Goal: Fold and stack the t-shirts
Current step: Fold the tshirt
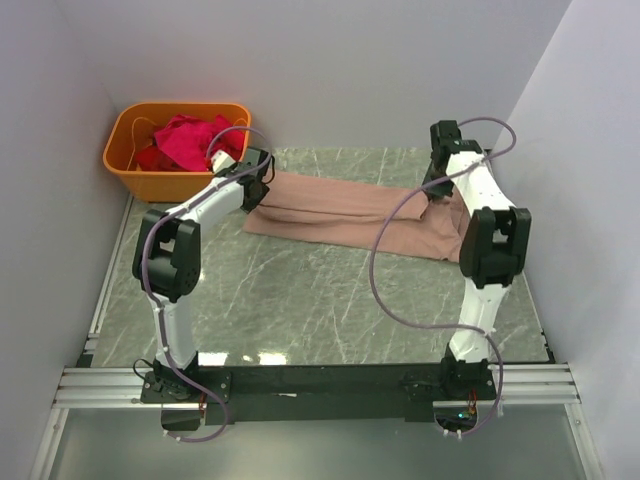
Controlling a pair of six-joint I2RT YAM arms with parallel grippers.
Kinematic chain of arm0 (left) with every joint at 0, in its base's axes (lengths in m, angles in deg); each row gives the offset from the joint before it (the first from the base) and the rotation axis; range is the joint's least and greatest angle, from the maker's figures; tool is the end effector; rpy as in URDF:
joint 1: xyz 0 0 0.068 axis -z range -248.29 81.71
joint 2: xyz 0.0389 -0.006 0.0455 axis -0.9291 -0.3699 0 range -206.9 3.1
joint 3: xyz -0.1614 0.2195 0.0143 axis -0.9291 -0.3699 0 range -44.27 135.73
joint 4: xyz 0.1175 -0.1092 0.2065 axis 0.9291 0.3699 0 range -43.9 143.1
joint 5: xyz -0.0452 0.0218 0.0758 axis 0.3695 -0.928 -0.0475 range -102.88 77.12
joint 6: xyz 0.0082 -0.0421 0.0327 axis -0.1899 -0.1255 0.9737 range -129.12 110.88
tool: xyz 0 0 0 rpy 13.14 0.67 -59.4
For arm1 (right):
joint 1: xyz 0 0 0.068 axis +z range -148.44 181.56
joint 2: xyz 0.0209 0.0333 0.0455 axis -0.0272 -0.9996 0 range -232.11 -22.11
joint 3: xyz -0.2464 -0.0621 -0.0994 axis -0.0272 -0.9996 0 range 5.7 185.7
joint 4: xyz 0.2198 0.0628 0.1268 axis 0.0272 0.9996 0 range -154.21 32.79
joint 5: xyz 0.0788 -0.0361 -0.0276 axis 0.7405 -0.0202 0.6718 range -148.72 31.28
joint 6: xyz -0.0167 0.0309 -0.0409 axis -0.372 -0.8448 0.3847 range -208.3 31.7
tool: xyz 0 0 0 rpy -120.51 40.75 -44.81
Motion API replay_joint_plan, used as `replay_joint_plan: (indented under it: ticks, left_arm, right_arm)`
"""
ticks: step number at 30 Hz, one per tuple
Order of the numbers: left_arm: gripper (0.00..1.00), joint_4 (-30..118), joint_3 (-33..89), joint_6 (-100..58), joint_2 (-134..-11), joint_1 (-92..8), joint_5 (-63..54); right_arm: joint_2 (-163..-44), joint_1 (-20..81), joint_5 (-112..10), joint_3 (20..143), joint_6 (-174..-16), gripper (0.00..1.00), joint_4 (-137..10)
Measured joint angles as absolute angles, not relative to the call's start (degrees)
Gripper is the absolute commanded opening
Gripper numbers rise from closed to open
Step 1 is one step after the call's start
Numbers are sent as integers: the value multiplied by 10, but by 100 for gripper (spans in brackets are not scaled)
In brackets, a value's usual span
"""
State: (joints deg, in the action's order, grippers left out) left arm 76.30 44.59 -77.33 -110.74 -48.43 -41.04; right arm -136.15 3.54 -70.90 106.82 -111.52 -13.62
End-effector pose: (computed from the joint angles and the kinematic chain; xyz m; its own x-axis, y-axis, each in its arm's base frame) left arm 0.4142 -0.1318 0.2195 -0.3293 -0.7514 -0.5717 -0.6998 0.6007 -0.3864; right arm 0.4283 0.0072 0.2610 -0.7982 0.3581 -0.4844 0.4083 0.9129 0.0022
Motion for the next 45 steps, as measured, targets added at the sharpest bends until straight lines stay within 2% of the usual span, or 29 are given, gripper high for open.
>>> replay_joint_plan:
  ticks: [1,2,4,5,7,11,15,17,21,26,31,37,40,45]
  left_arm:
    - [57,762,446,-770,-1107,-483,-411]
    - [72,761,446,-769,-1107,-481,-412]
    - [84,759,445,-756,-1103,-474,-415]
    - [92,758,444,-753,-1098,-470,-417]
    - [99,757,438,-744,-1082,-458,-416]
    - [99,745,417,-730,-1033,-430,-413]
    - [99,737,399,-722,-998,-407,-412]
    - [99,734,396,-716,-996,-400,-408]
    - [99,733,391,-703,-1006,-397,-395]
    - [99,718,391,-686,-1038,-398,-389]
    - [99,706,401,-673,-1090,-406,-375]
    - [100,704,406,-667,-1103,-428,-362]
    - [99,706,417,-658,-1103,-435,-366]
    - [99,702,422,-643,-1103,-434,-366]
  right_arm:
    - [-1380,35,-707,1091,-1114,18,-135]
    - [-1404,34,-704,1120,-1114,38,-132]
    - [-1448,32,-698,1174,-1113,49,-123]
    - [-1465,31,-695,1195,-1110,54,-121]
    - [-1487,31,-692,1226,-1110,56,-113]
    - [-1479,30,-682,1213,-1112,59,-108]
    - [-1405,30,-666,1096,-1116,61,-134]
    - [-1348,30,-648,1012,-1121,67,-157]
    - [-1263,30,-616,891,-1131,68,-182]
    - [-1268,35,-587,859,-1130,69,-219]
    - [-1338,60,-549,914,-1125,69,-242]
    - [-1518,89,-506,1166,-1127,69,-247]
    - [-1566,95,-492,1251,-1129,69,-241]
    - [-1559,95,-489,1269,-1129,69,-238]
